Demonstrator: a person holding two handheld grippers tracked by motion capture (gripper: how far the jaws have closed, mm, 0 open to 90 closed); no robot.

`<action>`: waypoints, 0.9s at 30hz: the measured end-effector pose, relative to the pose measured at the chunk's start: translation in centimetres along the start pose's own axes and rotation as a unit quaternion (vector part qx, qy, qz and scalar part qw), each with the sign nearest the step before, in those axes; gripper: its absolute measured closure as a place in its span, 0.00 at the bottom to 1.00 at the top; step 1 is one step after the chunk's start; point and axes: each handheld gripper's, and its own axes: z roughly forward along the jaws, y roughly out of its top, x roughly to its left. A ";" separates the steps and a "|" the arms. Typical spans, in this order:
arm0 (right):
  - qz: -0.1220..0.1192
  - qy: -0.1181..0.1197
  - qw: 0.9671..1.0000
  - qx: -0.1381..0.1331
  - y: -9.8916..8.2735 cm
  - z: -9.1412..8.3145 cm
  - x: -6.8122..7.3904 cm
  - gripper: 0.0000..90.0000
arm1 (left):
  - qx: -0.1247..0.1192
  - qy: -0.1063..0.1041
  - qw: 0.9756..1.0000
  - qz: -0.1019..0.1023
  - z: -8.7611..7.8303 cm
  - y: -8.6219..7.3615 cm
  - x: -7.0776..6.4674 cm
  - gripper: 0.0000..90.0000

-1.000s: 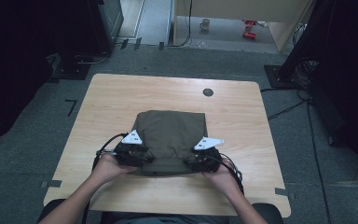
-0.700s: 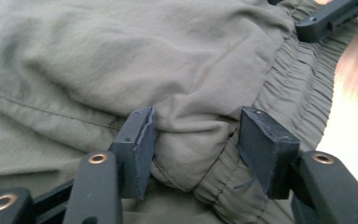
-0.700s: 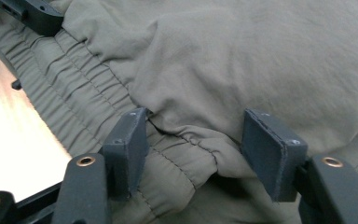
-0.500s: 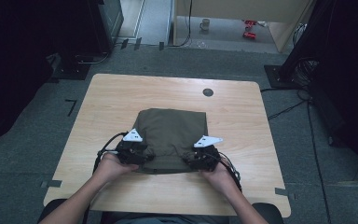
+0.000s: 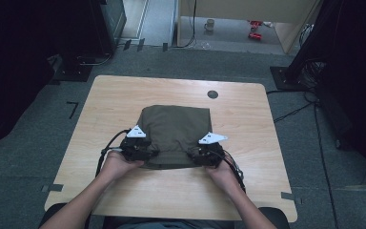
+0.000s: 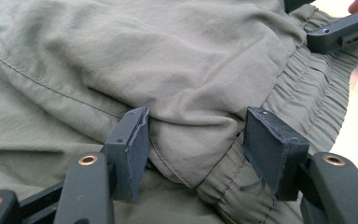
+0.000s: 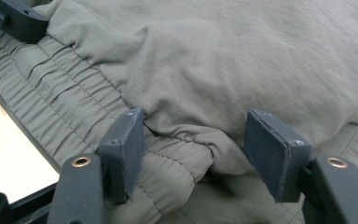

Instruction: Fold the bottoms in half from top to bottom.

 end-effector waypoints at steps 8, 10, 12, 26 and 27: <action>0.028 0.019 0.999 0.002 0.1 -0.3 -0.3 0.44 | -0.006 -0.018 1.000 -0.020 -0.7 0.1 0.2 0.46; 0.044 0.030 0.999 0.002 0.3 -0.5 -0.6 0.44 | -0.011 -0.025 0.999 -0.030 -1.1 0.2 0.4 0.45; 0.052 0.033 0.998 0.000 0.4 -0.8 -0.8 0.44 | -0.013 -0.018 0.999 -0.023 -1.5 0.3 0.4 0.44; 0.050 0.007 0.998 -0.041 0.8 -1.9 -2.1 0.42 | -0.043 0.005 0.999 0.000 -3.0 1.5 1.9 0.41; 0.049 0.005 0.998 -0.044 0.8 -1.9 -2.2 0.42 | -0.047 0.010 0.999 0.003 -3.2 1.5 2.1 0.41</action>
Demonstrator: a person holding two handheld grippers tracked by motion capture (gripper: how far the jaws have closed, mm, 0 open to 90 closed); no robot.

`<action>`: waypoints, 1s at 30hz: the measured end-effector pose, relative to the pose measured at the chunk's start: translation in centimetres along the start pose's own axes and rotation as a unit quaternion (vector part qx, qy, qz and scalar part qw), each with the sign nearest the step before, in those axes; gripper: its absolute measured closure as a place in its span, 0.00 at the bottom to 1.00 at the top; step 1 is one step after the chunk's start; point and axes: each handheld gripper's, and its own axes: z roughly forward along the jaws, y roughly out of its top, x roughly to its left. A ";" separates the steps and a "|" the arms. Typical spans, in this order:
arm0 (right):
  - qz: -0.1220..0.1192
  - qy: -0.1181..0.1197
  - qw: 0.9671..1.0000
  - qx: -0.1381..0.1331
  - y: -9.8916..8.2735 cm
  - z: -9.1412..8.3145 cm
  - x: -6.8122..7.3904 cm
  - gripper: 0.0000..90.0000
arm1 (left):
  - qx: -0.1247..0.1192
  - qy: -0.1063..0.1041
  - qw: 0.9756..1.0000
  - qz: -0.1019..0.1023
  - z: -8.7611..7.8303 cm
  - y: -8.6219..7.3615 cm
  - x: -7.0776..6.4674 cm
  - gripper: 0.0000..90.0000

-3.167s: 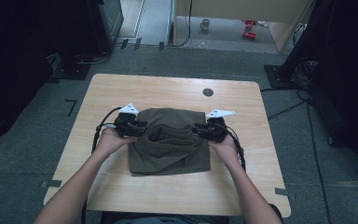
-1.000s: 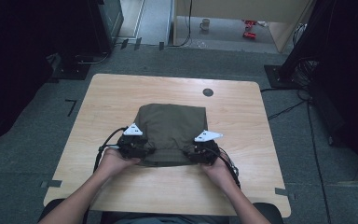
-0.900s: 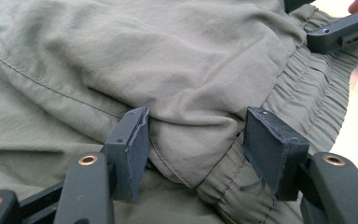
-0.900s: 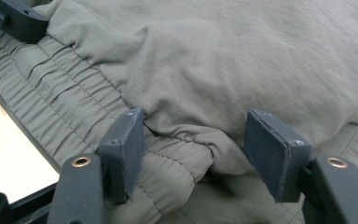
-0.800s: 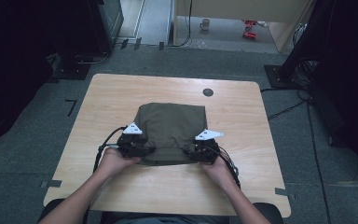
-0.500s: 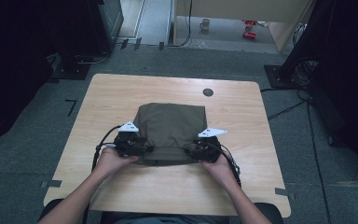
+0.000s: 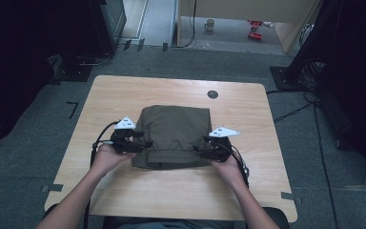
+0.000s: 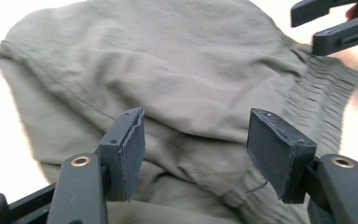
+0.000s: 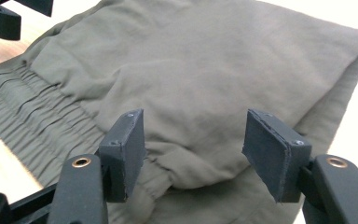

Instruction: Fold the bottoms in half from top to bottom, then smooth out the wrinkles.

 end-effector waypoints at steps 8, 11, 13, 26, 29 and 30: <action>-0.004 -0.017 1.000 -0.012 0.8 -0.1 -1.4 0.42 | -0.010 0.027 1.000 0.003 -0.8 -0.2 1.7 0.41; 0.002 -0.022 1.000 0.005 1.1 0.0 -2.1 0.41 | -0.010 0.032 0.999 -0.005 -1.0 -0.4 2.6 0.41; 0.003 -0.028 1.000 0.001 1.3 0.0 -2.7 0.41 | -0.007 0.037 0.999 -0.009 -1.1 -0.5 3.1 0.41; 0.016 -0.045 0.999 -0.016 1.6 -1.1 -4.6 0.38 | -0.007 0.059 0.998 -0.019 -2.0 -1.8 5.6 0.41; 0.013 -0.042 0.999 -0.016 1.5 -1.3 -5.1 0.38 | -0.010 0.067 0.997 -0.025 -2.5 -2.1 6.3 0.41; 0.009 -0.044 0.999 -0.017 1.5 -1.4 -5.3 0.37 | -0.011 0.070 0.997 -0.028 -2.6 -2.2 6.6 0.41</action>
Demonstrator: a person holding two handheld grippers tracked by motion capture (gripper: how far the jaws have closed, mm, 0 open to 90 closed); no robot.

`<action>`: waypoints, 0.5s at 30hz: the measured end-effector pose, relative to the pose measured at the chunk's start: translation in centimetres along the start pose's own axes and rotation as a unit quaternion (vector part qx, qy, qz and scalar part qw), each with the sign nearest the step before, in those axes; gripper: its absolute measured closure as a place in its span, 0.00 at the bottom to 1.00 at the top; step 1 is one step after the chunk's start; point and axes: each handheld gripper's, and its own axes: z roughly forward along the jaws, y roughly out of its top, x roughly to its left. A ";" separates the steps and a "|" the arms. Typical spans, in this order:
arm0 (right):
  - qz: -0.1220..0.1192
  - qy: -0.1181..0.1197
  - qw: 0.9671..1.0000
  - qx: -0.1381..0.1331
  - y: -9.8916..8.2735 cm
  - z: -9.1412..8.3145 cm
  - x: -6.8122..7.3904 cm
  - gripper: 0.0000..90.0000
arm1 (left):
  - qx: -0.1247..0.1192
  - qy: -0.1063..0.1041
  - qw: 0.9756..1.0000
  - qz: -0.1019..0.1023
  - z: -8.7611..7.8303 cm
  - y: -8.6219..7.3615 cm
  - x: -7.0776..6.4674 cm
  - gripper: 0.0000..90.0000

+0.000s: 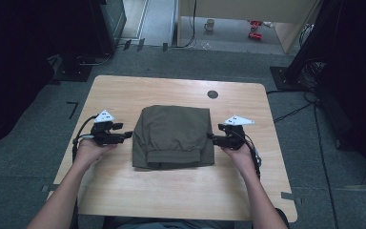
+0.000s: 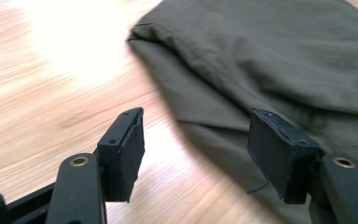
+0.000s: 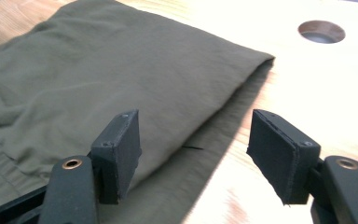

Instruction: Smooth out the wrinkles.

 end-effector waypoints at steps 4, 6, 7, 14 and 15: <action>-0.010 -0.013 1.000 -0.006 -0.2 -0.5 -0.9 0.36 | 0.002 0.009 1.000 -0.009 -0.2 -0.4 1.0 0.41; -0.005 -0.021 1.000 -0.004 -0.4 -0.6 -1.4 0.36 | 0.005 0.015 1.000 -0.011 -0.3 -0.6 1.4 0.41; -0.002 -0.025 1.000 -0.004 -0.4 -0.7 -1.7 0.36 | 0.006 0.018 1.000 -0.012 -0.4 -0.7 1.5 0.41; 0.006 -0.042 0.999 0.005 -1.0 -1.0 -3.1 0.36 | 0.017 0.032 0.999 -0.001 -0.6 -1.3 2.2 0.40; 0.006 -0.044 0.999 0.006 -1.1 -1.1 -3.3 0.35 | 0.017 0.033 0.999 0.000 -0.7 -1.4 2.2 0.40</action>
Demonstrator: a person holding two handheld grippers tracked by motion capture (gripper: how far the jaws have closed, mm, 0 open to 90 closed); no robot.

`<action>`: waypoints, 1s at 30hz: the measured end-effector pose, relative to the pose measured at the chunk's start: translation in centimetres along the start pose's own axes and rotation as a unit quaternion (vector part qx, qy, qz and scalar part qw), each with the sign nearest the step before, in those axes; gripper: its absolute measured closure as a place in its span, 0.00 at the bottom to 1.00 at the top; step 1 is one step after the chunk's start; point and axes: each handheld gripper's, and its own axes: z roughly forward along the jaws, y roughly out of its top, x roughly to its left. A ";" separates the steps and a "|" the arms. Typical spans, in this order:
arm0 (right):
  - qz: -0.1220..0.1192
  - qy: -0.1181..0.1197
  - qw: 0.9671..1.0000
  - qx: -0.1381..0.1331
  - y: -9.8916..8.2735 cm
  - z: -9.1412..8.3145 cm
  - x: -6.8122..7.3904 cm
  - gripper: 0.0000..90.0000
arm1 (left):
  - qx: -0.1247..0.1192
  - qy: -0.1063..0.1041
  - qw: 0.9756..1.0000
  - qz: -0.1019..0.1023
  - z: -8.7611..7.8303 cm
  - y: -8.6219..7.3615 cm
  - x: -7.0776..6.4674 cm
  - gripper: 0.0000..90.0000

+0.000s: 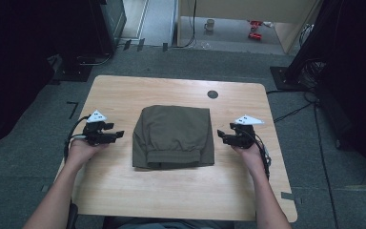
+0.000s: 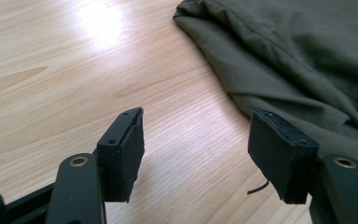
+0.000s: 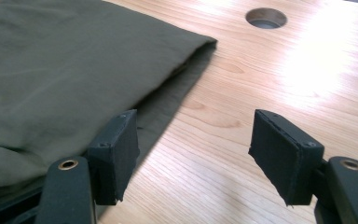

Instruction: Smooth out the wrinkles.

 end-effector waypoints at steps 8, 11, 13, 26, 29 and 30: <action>0.012 -0.008 1.000 0.018 -0.9 0.0 -1.4 0.35 | 0.007 0.009 1.000 -0.002 -0.1 -0.5 0.8 0.40; 0.011 -0.013 1.000 0.023 -1.1 0.0 -1.7 0.35 | 0.012 0.010 1.000 0.007 0.0 -0.8 0.9 0.40; 0.010 -0.015 0.999 0.026 -1.3 0.1 -2.0 0.35 | 0.017 0.012 1.000 0.010 0.1 -1.0 1.0 0.40; 0.007 -0.046 0.998 0.041 -2.3 0.4 -3.7 0.35 | 0.026 0.021 0.999 0.019 0.7 -1.9 1.7 0.39; 0.003 -0.048 0.998 0.050 -2.5 0.8 -3.9 0.36 | 0.018 0.018 0.999 0.022 0.7 -2.1 1.8 0.39; -0.001 -0.050 0.997 0.054 -2.6 0.9 -3.9 0.36 | 0.015 0.018 0.999 0.023 0.7 -2.2 1.8 0.39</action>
